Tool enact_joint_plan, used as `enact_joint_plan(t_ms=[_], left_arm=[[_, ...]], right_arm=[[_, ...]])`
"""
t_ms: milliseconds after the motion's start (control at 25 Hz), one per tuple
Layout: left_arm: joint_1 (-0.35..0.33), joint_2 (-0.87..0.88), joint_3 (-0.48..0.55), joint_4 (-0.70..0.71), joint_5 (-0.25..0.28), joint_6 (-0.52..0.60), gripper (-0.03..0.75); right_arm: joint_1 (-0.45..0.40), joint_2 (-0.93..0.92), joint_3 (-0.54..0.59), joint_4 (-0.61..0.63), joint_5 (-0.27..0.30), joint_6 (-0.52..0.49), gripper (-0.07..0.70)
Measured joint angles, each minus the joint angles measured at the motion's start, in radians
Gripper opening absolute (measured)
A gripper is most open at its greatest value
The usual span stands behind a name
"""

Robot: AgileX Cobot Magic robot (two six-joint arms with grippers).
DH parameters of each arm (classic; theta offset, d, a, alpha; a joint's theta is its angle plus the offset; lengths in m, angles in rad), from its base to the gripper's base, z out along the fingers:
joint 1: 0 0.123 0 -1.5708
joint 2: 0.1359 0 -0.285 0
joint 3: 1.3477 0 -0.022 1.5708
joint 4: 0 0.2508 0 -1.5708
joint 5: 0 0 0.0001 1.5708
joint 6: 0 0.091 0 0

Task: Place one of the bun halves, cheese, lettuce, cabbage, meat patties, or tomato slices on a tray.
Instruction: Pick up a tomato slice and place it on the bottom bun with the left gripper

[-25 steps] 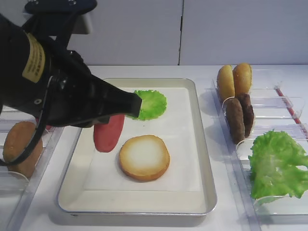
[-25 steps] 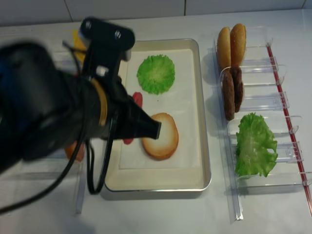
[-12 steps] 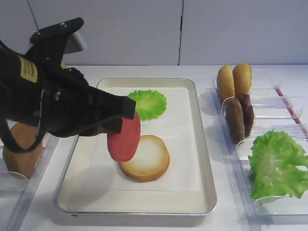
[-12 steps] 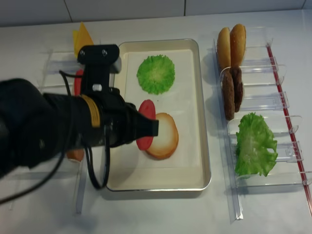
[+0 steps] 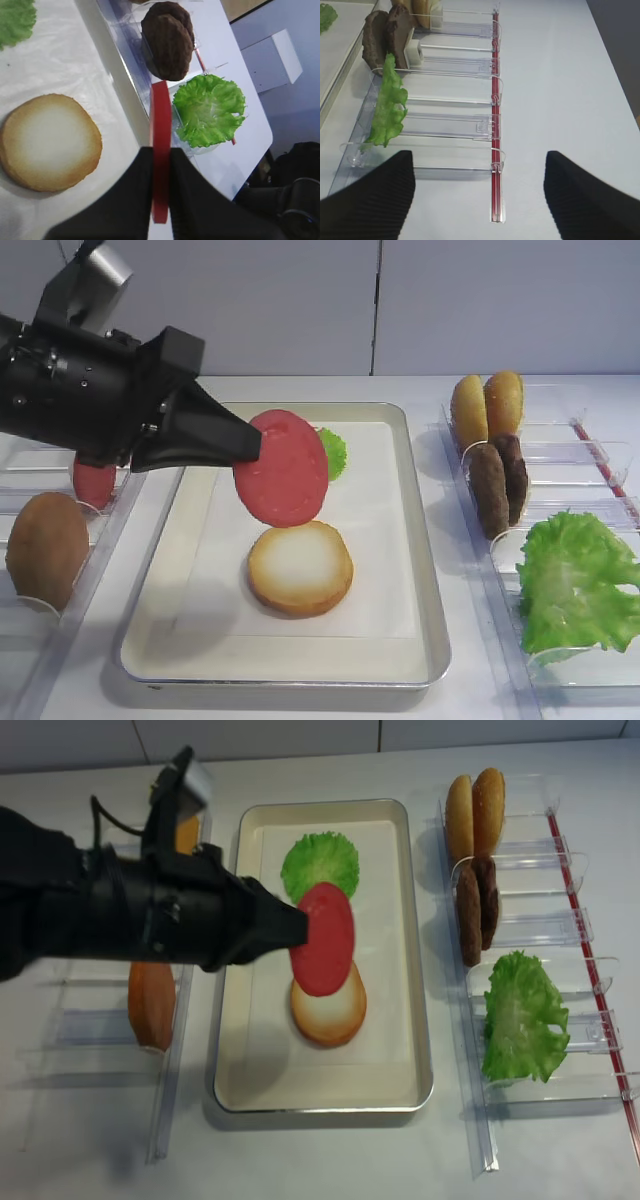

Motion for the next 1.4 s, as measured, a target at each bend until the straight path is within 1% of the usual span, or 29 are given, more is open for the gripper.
enact_joint_plan(t_ms=[80,160,280,480,600,960,1400], left_arm=[[0.046,0.047,0.000,-0.044,0.066,0.024,0.059],[0.056,0.094,0.000,-0.075,0.122,0.043,0.059],[0.058,0.155,0.000,-0.093,0.151,0.049,0.059],[0.058,0.244,0.000,-0.097,0.151,0.052,0.059],[0.058,0.282,0.000,-0.111,0.147,0.073,0.059],[0.058,0.358,0.000,-0.250,0.125,0.168,0.059],[0.058,0.425,0.000,-0.252,0.118,0.184,0.059]], right_arm=[[0.000,0.000,0.000,0.000,0.000,0.000,0.551],[0.000,0.000,0.000,0.000,0.000,0.000,0.551],[0.000,0.000,0.000,0.000,0.000,0.000,0.551],[0.000,0.000,0.000,0.000,0.000,0.007,0.551],[0.000,0.000,0.000,0.000,0.000,0.007,0.551],[0.000,0.000,0.000,0.000,0.000,0.007,0.551],[0.000,0.000,0.000,0.000,0.000,0.007,0.551]])
